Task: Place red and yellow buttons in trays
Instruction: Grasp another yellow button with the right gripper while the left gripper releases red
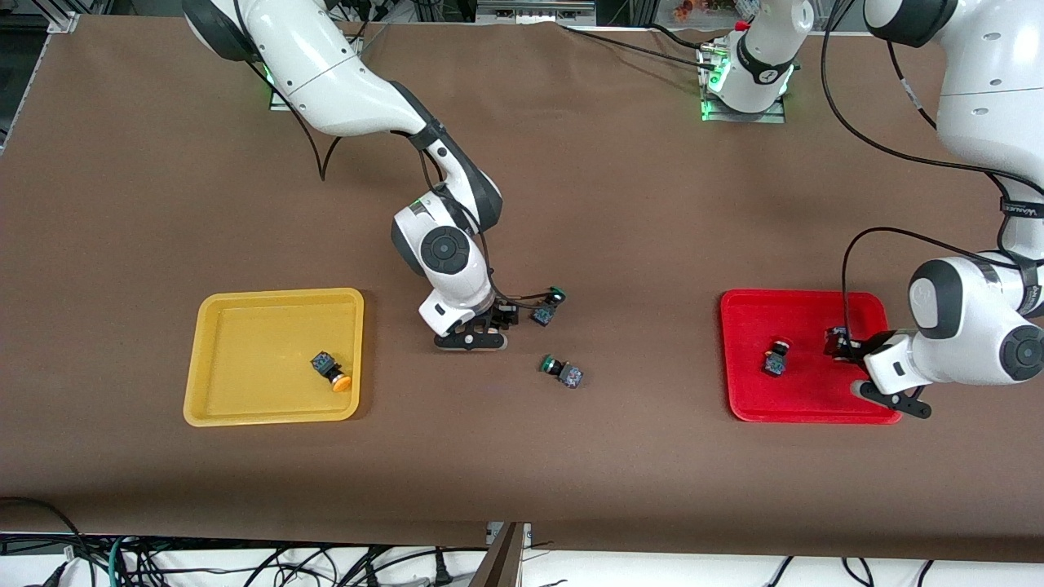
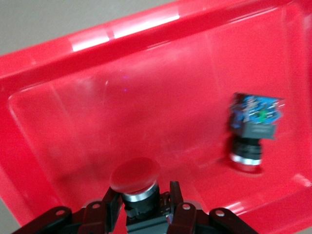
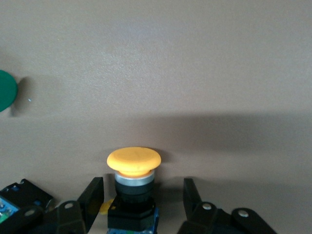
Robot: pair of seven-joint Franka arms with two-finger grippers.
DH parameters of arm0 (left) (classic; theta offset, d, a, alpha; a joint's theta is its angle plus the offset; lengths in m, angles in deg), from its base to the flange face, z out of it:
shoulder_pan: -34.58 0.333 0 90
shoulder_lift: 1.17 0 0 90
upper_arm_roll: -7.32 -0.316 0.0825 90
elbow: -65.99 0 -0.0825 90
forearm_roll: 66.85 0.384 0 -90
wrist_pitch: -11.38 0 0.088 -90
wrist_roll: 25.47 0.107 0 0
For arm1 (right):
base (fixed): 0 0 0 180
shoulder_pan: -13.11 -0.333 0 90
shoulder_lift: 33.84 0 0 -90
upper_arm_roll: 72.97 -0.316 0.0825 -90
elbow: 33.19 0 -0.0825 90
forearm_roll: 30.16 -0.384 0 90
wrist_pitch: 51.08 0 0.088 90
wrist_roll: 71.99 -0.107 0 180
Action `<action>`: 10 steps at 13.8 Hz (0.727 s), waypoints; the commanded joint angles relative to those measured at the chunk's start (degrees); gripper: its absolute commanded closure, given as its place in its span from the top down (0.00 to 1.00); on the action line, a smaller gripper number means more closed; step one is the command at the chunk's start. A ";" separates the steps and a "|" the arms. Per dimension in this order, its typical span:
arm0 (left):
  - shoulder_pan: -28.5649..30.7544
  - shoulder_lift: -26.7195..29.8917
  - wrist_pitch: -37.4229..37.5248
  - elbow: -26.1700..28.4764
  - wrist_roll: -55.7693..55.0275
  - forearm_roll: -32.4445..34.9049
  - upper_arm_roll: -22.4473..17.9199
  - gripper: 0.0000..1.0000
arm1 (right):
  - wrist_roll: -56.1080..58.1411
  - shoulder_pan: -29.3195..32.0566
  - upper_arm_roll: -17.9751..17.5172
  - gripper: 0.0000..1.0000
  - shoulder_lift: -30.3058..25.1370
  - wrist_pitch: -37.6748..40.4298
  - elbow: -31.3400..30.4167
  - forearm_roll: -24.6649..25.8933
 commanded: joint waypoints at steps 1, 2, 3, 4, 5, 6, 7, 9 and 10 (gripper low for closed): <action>0.39 0.28 -2.63 2.70 0.31 0.56 0.87 0.26 | -5.90 -3.03 0.72 0.63 0.03 -0.37 -1.08 1.66; 0.47 0.27 -2.54 2.53 0.13 0.13 0.87 0.80 | -5.65 -2.87 1.07 0.51 0.04 -0.47 -1.08 2.44; 0.48 0.54 -2.19 1.74 0.12 0.12 0.95 1.00 | -3.56 -2.52 1.16 0.34 -0.05 -0.38 -1.08 2.89; 0.21 0.97 -1.32 0.43 -0.22 0.12 1.22 1.00 | -0.32 -1.91 1.16 0.07 -0.31 -0.12 -1.00 2.89; -0.31 1.41 1.39 -1.50 -1.62 0.04 1.57 1.00 | 1.45 -0.59 1.16 0.00 -0.83 1.02 -0.82 2.63; -0.84 1.94 4.89 -3.86 -4.33 0.21 2.35 1.00 | 4.17 2.03 0.99 0.00 -1.71 4.86 -0.56 2.63; -1.63 2.03 8.23 -6.50 -6.97 0.30 2.97 1.00 | 9.59 4.40 0.72 0.00 -3.20 8.11 -0.56 2.28; -5.13 2.47 13.86 -11.51 -11.89 0.74 3.15 1.00 | 21.02 8.89 0.98 0.00 -5.93 13.31 -0.56 2.10; -6.80 2.73 16.85 -14.06 -13.74 0.74 3.06 1.00 | 26.55 11.26 1.16 0.00 -6.81 15.25 -0.73 2.10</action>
